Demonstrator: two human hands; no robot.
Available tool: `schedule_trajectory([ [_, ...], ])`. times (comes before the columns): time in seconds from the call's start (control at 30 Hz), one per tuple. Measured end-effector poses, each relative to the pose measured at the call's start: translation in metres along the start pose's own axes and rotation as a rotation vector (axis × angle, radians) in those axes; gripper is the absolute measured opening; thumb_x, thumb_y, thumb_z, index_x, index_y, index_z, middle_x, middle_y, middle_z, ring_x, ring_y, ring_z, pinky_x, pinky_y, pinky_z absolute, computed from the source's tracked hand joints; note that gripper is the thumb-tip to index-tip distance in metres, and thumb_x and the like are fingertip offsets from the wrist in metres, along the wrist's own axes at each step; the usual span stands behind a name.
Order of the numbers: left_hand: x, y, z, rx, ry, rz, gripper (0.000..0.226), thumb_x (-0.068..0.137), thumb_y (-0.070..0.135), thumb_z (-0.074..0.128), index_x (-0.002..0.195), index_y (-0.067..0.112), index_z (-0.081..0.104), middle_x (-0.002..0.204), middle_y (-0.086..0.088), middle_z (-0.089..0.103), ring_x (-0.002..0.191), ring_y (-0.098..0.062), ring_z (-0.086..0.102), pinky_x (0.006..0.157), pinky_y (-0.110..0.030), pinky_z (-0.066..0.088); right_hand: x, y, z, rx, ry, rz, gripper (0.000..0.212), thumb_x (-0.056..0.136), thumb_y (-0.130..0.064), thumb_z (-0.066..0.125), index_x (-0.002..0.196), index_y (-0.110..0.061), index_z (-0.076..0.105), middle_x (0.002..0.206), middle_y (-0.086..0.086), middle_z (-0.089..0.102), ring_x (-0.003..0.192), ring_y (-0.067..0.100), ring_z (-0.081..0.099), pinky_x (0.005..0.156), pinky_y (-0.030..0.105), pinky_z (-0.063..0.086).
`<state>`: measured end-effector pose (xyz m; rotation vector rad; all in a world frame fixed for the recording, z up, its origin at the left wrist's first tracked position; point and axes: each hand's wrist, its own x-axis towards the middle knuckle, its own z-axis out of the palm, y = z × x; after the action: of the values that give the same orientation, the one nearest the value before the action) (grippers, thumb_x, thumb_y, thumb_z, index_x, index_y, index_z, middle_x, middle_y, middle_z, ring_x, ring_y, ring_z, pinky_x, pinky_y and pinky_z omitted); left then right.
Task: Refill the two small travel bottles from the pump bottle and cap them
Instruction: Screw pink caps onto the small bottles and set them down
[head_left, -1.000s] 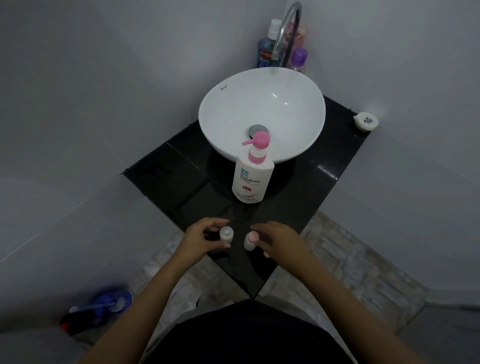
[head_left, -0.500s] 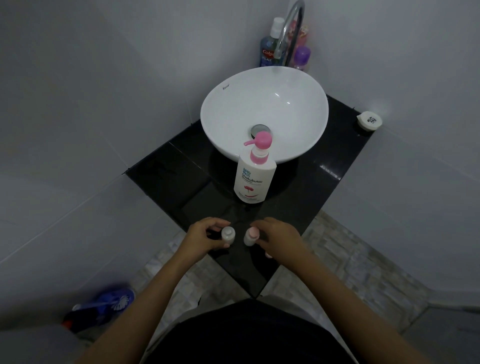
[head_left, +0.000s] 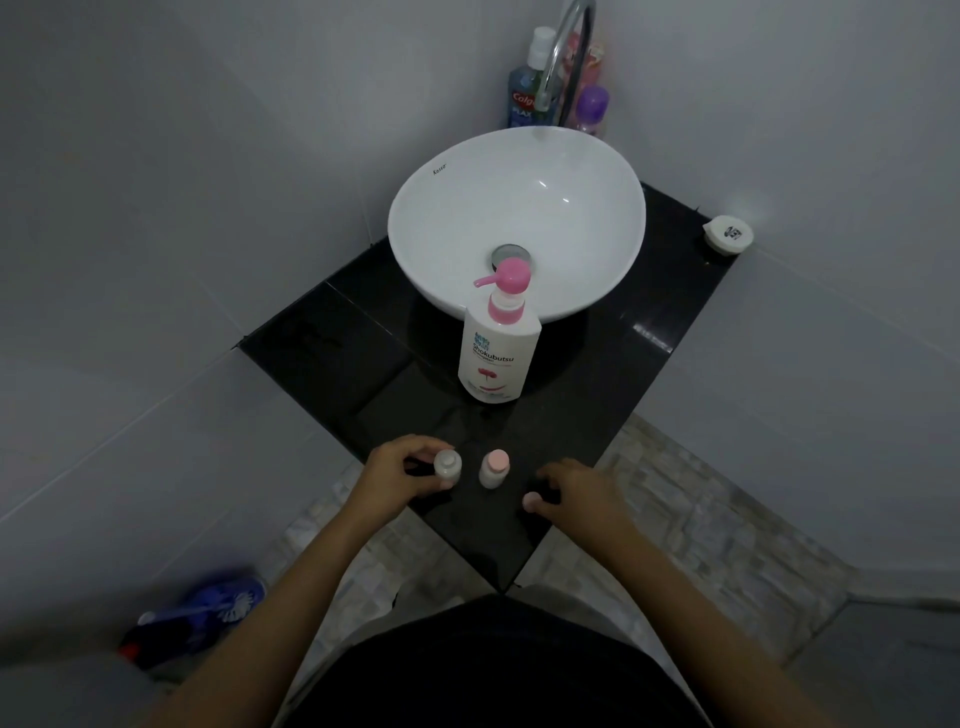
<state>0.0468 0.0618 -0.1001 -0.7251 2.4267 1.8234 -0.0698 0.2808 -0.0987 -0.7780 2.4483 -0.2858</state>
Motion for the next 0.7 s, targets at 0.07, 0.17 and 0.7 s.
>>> schedule_trajectory([
  [0.07, -0.001, 0.0, 0.0, -0.007, 0.003, 0.0, 0.041, 0.065, 0.002, 0.081, 0.091, 0.031, 0.07, 0.098, 0.005, 0.072, 0.095, -0.013, 0.067, 0.092, -0.033, 0.052, 0.0, 0.001, 0.005, -0.007, -0.02, -0.004, 0.045, 0.084, -0.043, 0.064, 0.122, -0.021, 0.056, 0.116, 0.002, 0.056, 0.101, 0.017, 0.058, 0.076, 0.024, 0.043],
  [0.17, -0.004, -0.001, 0.0, -0.031, 0.009, 0.008, 0.038, 0.067, 0.0, 0.08, 0.093, 0.026, 0.071, 0.097, 0.006, 0.072, 0.093, -0.011, 0.067, 0.092, -0.032, 0.052, 0.001, 0.001, 0.012, 0.001, -0.024, -0.019, 0.039, 0.083, -0.039, 0.066, 0.117, -0.021, 0.058, 0.114, 0.002, 0.057, 0.098, 0.017, 0.058, 0.076, 0.024, 0.043],
  [0.7, -0.019, 0.037, -0.01, -0.152, 0.077, 0.105, 0.037, 0.077, 0.001, 0.073, 0.106, 0.022, 0.064, 0.106, 0.009, 0.068, 0.099, 0.0, 0.066, 0.086, -0.016, 0.052, -0.001, -0.012, -0.026, 0.329, 0.189, 0.03, 0.023, 0.091, -0.026, 0.06, 0.111, -0.016, 0.065, 0.104, 0.002, 0.062, 0.092, 0.014, 0.059, 0.075, 0.02, 0.045],
])
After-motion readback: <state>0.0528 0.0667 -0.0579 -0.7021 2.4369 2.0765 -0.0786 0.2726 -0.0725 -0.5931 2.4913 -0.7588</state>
